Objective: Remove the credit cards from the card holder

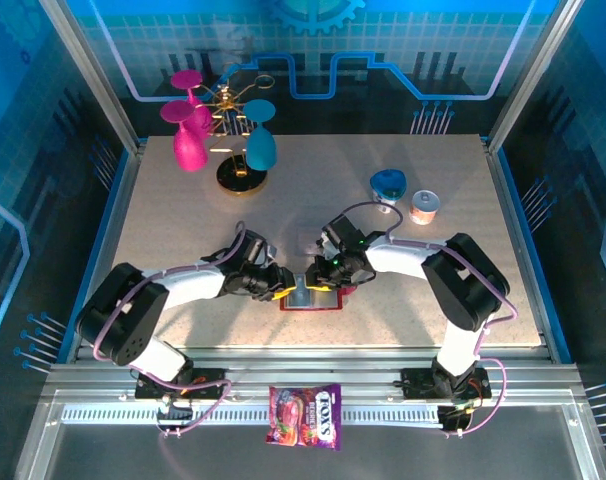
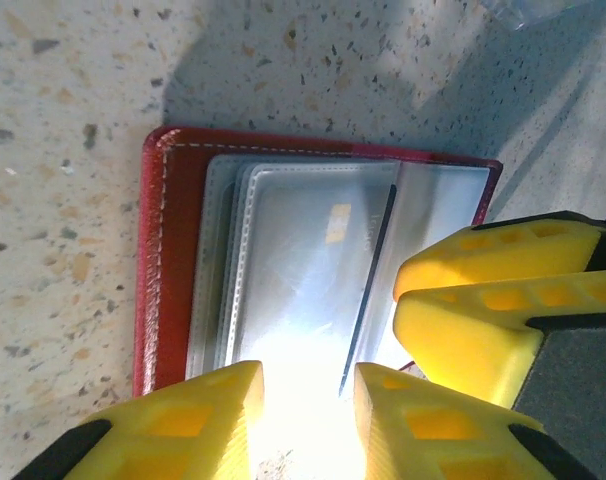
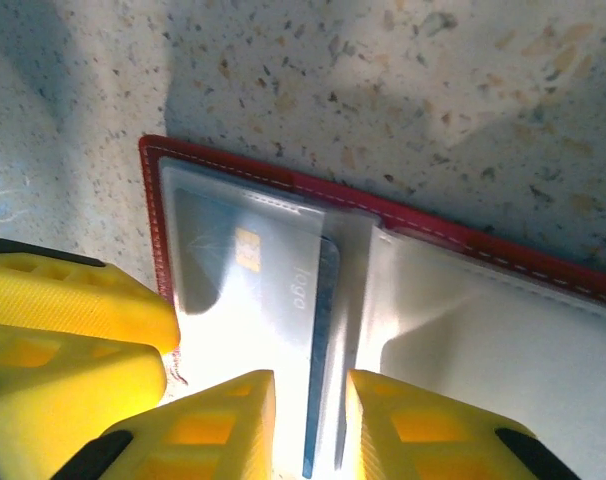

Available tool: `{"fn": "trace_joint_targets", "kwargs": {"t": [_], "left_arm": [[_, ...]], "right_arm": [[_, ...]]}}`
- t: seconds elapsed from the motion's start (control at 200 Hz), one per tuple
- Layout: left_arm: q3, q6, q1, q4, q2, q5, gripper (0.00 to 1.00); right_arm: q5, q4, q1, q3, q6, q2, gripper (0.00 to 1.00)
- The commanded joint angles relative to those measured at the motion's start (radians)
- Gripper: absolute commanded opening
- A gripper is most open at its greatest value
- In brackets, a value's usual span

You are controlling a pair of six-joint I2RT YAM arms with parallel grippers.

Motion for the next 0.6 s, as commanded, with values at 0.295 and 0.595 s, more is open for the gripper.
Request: {"fn": "trace_joint_targets", "kwargs": {"t": [0.295, 0.595], "left_arm": [[-0.009, 0.035, 0.018, -0.042, 0.03, -0.013, 0.19], [-0.021, 0.04, 0.02, -0.036, 0.038, -0.016, 0.15]], "right_arm": [[-0.085, 0.167, 0.01, -0.069, 0.129, -0.003, 0.28], [-0.085, 0.165, 0.006, -0.076, 0.131, 0.019, 0.29]]}}
